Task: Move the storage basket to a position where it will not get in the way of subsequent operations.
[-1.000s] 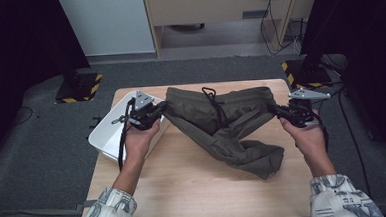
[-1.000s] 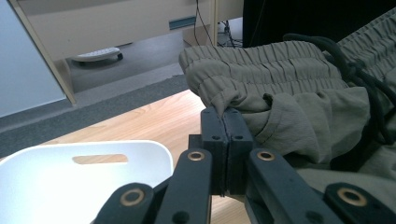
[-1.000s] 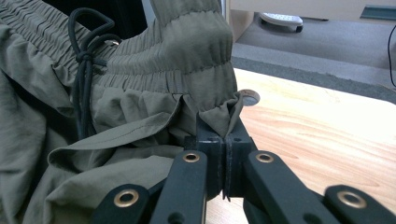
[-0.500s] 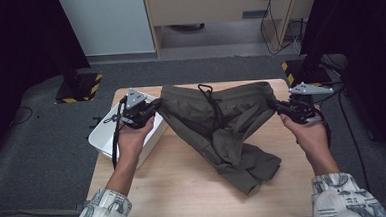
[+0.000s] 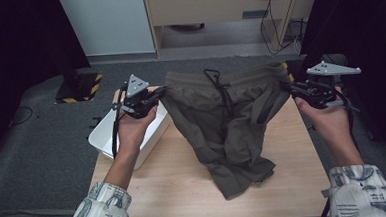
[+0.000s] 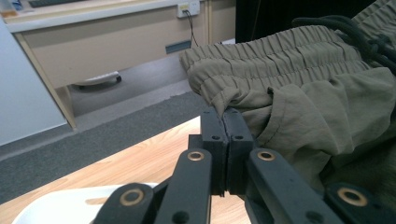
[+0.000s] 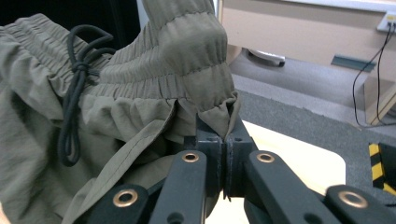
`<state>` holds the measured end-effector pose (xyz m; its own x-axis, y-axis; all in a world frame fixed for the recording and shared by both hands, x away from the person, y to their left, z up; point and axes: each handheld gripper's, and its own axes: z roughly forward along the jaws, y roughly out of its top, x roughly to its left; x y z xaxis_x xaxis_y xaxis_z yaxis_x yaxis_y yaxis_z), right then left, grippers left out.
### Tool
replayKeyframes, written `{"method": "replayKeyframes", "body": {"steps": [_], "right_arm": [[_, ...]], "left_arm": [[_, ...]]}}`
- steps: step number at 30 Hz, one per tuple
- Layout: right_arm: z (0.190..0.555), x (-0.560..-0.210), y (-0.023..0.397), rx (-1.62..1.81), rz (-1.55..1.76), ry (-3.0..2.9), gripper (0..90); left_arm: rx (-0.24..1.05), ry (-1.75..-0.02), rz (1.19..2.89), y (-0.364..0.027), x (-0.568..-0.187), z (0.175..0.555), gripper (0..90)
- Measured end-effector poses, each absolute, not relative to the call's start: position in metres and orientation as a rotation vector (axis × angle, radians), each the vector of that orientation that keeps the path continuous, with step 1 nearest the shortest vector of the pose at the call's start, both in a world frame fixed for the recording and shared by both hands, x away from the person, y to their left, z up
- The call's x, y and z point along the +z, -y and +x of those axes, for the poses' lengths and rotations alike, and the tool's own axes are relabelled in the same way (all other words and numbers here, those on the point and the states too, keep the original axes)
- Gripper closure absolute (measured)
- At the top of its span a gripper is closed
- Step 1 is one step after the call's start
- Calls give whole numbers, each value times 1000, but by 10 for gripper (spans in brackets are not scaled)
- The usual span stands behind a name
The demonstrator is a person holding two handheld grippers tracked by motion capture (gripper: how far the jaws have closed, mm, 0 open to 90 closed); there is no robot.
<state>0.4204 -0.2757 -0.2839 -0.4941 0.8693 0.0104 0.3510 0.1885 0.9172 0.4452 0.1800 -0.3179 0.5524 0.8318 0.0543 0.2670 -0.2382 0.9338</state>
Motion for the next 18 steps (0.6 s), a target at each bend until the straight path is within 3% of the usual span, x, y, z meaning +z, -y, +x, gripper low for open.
{"method": "replayKeyframes", "body": {"steps": [10, 18], "right_arm": [[470, -346, 294, 1282, 1274, -1973, 879], [489, -377, 303, 1294, 1347, -1970, 879]], "left_arm": [[655, -956, 1856, -155, -342, 486, 883], [612, -987, 1887, -147, -358, 506, 883]]}}
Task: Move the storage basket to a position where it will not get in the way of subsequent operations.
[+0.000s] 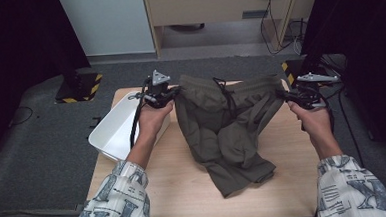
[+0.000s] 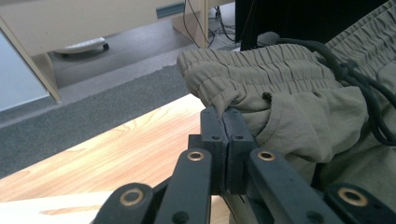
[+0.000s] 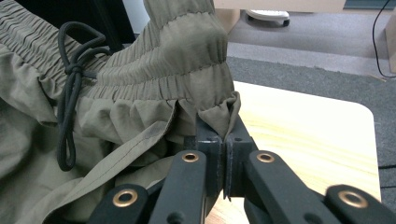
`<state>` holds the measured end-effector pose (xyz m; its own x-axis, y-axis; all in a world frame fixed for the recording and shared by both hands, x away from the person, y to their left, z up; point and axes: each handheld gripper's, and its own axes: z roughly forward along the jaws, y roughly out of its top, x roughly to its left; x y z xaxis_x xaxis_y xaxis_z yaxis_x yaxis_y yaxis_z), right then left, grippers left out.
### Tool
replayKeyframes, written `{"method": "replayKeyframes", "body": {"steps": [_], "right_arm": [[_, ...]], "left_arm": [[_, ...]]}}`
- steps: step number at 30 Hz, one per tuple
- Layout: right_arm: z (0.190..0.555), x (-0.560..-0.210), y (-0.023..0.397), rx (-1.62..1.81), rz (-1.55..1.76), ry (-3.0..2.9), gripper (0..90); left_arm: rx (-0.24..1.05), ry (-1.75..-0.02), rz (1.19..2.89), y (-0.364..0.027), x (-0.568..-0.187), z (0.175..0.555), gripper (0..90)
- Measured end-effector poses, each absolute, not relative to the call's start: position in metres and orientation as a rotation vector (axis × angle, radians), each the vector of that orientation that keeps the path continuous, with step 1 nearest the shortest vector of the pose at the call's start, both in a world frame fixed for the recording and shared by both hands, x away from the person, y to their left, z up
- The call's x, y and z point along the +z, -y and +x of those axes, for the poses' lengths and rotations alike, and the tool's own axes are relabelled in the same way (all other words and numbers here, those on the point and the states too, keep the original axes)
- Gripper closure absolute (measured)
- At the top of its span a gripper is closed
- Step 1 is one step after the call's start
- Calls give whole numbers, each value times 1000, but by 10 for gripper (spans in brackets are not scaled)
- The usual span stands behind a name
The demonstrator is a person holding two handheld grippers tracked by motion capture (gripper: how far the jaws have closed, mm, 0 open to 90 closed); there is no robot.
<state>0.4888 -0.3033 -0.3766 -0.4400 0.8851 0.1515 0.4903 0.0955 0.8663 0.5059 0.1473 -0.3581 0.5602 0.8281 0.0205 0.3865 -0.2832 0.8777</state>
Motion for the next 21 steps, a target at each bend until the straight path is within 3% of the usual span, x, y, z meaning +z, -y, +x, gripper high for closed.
{"method": "replayKeyframes", "body": {"steps": [21], "right_arm": [[508, -373, 307, 1238, 1358, -1963, 878]], "left_arm": [[566, -1003, 1890, -139, -363, 529, 883]]}}
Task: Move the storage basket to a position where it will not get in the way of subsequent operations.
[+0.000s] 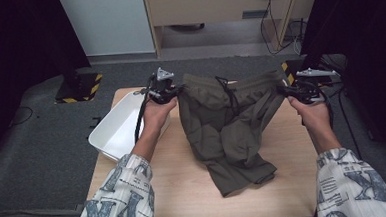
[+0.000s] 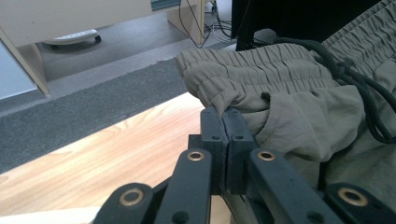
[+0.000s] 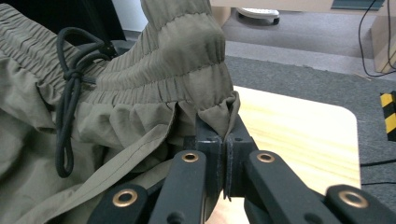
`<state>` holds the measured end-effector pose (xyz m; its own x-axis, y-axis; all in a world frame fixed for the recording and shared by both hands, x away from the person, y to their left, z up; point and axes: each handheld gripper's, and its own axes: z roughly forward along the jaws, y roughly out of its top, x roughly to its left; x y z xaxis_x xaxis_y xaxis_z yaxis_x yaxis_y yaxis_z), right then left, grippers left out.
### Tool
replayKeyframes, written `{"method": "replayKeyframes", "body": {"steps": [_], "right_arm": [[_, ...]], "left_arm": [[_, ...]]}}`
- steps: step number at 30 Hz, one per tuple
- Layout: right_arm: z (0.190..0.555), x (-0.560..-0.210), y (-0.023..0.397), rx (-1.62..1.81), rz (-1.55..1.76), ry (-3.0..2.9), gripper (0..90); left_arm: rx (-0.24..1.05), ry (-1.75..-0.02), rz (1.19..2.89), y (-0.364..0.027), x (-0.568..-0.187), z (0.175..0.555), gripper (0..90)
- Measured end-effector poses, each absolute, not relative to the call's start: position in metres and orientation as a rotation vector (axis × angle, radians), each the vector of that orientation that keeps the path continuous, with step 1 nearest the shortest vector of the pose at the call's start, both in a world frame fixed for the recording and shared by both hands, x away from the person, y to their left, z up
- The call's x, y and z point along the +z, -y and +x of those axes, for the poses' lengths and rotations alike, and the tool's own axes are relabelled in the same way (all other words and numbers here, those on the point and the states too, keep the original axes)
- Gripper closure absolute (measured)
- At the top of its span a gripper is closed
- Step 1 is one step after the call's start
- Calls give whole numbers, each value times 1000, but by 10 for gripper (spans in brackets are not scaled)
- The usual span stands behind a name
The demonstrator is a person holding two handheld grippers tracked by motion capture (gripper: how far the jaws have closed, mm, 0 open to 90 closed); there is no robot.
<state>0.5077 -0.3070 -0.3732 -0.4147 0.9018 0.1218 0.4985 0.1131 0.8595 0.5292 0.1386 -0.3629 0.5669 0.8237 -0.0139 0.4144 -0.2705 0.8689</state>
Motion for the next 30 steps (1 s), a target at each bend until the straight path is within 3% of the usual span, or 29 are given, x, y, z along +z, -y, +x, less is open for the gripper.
{"method": "replayKeyframes", "body": {"steps": [13, 14, 16, 17, 23, 30], "right_arm": [[558, -379, 311, 1206, 1434, -1983, 866], [564, -380, 310, 1198, 1438, -1973, 757], [576, -387, 307, 1193, 1455, -1917, 461], [581, -390, 306, 1144, 1481, -1911, 360], [561, -396, 299, 1141, 1448, -1927, 253], [517, -413, 287, 1192, 1417, -2004, 198]], "left_arm": [[540, -1060, 1947, -123, -358, 571, 879], [530, -1078, 1947, -122, -360, 576, 833], [569, -1146, 1933, -120, -363, 584, 611], [574, -1153, 1923, -120, -364, 585, 537], [611, -1077, 1910, -119, -357, 562, 452], [573, -1007, 1917, -115, -365, 510, 371]]}}
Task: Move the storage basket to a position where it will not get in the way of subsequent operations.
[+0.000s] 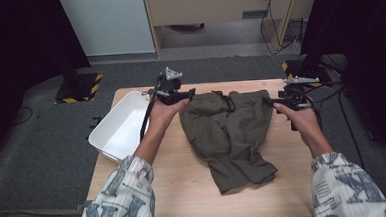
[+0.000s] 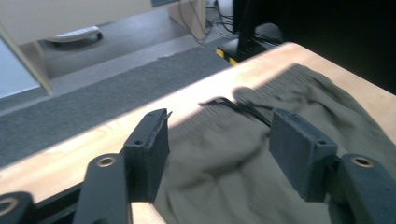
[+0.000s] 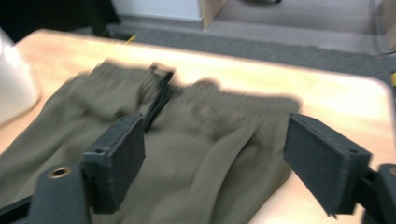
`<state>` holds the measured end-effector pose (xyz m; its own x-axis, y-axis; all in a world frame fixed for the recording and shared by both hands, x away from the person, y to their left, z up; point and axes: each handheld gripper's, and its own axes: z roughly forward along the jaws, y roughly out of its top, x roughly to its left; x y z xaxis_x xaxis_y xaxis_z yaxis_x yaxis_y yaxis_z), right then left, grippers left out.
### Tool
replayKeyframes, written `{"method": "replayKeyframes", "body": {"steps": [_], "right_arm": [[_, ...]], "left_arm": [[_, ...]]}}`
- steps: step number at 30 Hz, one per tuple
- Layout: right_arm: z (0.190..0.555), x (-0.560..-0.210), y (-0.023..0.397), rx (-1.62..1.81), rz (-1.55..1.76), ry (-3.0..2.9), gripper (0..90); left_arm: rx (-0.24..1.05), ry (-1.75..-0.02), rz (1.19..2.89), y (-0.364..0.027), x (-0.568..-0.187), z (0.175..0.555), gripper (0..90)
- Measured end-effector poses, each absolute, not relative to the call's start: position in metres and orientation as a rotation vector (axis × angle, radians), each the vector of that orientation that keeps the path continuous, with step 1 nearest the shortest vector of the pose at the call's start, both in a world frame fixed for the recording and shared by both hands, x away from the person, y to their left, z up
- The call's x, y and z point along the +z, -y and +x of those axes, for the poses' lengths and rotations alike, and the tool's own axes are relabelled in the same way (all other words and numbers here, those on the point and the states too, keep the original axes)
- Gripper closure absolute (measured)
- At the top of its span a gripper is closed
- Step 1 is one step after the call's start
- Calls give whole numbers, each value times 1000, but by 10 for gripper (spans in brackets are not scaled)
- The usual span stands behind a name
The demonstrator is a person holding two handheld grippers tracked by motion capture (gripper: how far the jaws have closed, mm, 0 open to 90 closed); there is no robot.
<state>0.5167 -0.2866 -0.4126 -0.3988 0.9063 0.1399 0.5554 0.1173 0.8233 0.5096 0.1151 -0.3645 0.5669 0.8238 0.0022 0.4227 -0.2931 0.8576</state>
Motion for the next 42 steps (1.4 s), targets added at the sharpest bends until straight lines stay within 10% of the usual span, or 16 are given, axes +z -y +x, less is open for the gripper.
{"method": "replayKeyframes", "body": {"steps": [6, 24, 39, 42], "right_arm": [[474, -431, 268, 1242, 1316, -2091, 170], [388, -469, 226, 1265, 1071, -2248, 609], [384, -495, 208, 1171, 1022, -2218, 284], [387, -499, 199, 1063, 997, -2259, 604]], "left_arm": [[538, -950, 1907, -114, -386, 465, 323], [450, -943, 1921, -145, -480, 383, 312], [460, -941, 1951, -148, -493, 363, 315], [443, -951, 1942, -150, -494, 359, 317]]}}
